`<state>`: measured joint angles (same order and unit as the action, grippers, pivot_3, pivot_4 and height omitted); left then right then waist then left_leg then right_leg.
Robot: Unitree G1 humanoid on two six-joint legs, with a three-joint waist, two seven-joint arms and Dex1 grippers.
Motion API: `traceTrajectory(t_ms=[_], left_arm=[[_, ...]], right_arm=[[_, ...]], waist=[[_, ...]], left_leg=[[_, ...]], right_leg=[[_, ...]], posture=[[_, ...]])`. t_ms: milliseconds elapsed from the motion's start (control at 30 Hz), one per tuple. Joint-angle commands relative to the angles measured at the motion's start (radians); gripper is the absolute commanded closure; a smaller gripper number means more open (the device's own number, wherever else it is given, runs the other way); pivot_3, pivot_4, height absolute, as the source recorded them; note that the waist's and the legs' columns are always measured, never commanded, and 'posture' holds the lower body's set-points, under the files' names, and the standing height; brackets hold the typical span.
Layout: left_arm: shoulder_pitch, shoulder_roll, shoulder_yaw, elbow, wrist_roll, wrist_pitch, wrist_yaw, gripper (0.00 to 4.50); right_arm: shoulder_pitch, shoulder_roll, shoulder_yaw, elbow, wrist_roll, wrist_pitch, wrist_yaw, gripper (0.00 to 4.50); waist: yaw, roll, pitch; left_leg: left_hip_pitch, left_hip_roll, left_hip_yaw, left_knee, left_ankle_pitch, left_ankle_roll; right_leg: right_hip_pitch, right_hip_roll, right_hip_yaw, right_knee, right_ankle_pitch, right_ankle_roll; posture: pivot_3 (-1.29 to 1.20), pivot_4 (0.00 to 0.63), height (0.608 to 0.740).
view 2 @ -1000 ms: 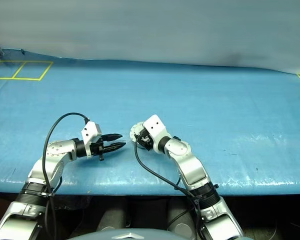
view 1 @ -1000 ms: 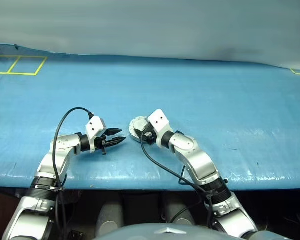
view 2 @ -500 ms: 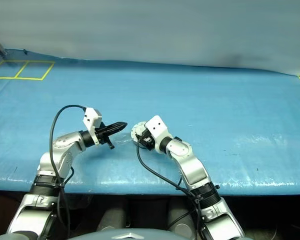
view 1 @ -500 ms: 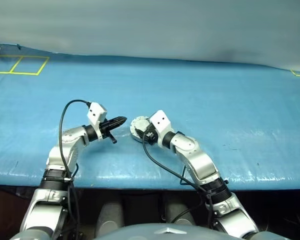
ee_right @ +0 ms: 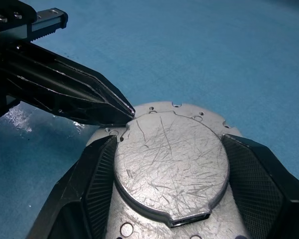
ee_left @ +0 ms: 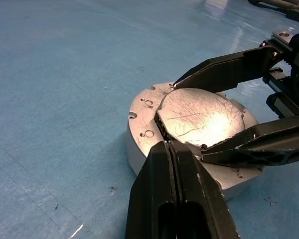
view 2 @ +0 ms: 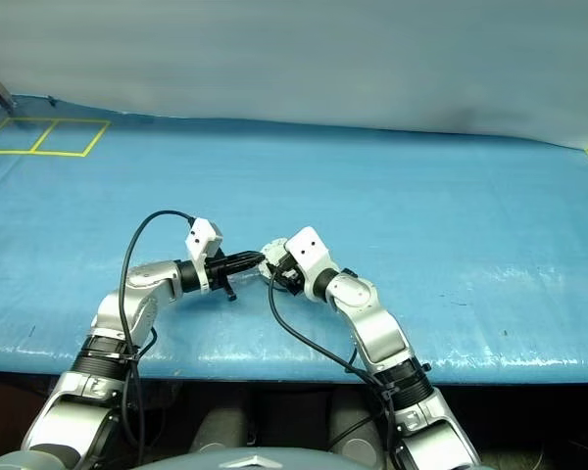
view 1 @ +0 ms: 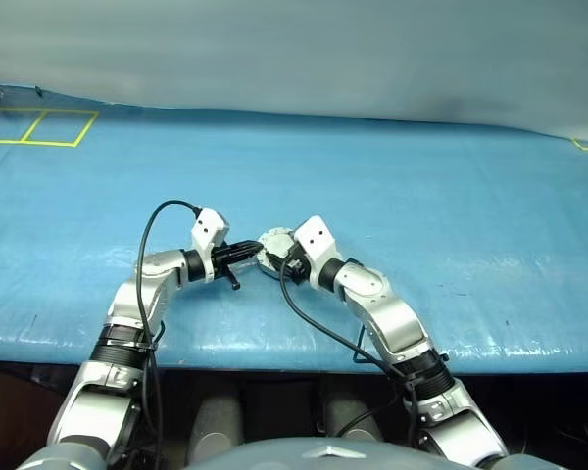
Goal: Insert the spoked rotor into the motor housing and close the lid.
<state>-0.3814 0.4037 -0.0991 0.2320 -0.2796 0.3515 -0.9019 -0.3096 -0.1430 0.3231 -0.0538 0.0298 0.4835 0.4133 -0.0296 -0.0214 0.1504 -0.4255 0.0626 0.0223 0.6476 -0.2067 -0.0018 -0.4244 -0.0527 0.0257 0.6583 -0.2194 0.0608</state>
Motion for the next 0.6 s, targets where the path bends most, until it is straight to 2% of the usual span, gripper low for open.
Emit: traceTrajectory(t_ms=[33, 133, 200, 300, 467, 600], left_arm=[[0.015, -0.003, -0.023, 0.001, 0.015, 0.014, -0.004, 4.48], [0.027, -0.012, -0.026, -0.02, 0.001, 0.033, -0.008, 4.48], [0.032, -0.013, -0.03, -0.024, 0.008, 0.031, -0.005, 4.5], [0.036, -0.015, -0.03, -0.028, 0.005, 0.032, -0.004, 4.5], [0.058, -0.03, -0.024, -0.058, -0.013, 0.042, 0.002, 4.5], [0.081, -0.037, -0.023, -0.075, -0.015, 0.038, 0.005, 4.5]], right_arm=[[0.012, -0.009, -0.021, 0.002, -0.007, 0.012, -0.014, 1.48], [0.02, -0.017, -0.019, -0.018, 0.022, 0.047, 0.023, 1.48], [0.026, -0.021, -0.02, -0.038, 0.029, 0.06, 0.027, 0.76], [0.034, -0.009, -0.051, -0.085, 0.045, 0.047, 0.008, 0.02], [0.059, 0.044, -0.156, -0.235, 0.161, 0.113, -0.014, 0.02], [0.087, 0.085, -0.263, -0.345, 0.31, 0.236, -0.026, 0.02]], waist=[[0.001, 0.0, 0.0], [0.003, 0.0, 0.0], [0.006, 0.0, 0.0], [0.008, 0.0, 0.0], [0.01, 0.0, 0.0], [0.015, 0.0, 0.0]], left_leg=[[0.0, 0.0, 0.0, 0.0, 0.0, 0.0], [0.0, 0.0, 0.0, 0.0, 0.0, 0.0], [0.0, 0.0, 0.0, 0.0, 0.0, 0.0], [-0.001, 0.0, 0.0, -0.001, 0.0, 0.0], [-0.003, 0.0, 0.0, -0.001, 0.0, 0.0], [-0.004, 0.0, 0.0, -0.001, 0.0, 0.0]], right_leg=[[0.0, 0.0, 0.0, 0.0, 0.0, 0.0], [0.0, 0.0, 0.0, 0.0, 0.0, 0.0], [0.0, 0.0, 0.0, 0.0, 0.0, 0.0], [0.0, 0.0, 0.0, -0.001, 0.0, 0.0], [-0.002, 0.0, 0.0, -0.002, 0.0, 0.0], [-0.002, 0.0, 0.0, -0.002, 0.0, 0.0]], posture=[[0.0, 0.15, 0.74], [0.0, 0.15, 0.74], [0.0, 0.15, 0.74], [0.0, 0.15, 0.74], [0.0, 0.15, 0.74], [0.0, 0.15, 0.74]])
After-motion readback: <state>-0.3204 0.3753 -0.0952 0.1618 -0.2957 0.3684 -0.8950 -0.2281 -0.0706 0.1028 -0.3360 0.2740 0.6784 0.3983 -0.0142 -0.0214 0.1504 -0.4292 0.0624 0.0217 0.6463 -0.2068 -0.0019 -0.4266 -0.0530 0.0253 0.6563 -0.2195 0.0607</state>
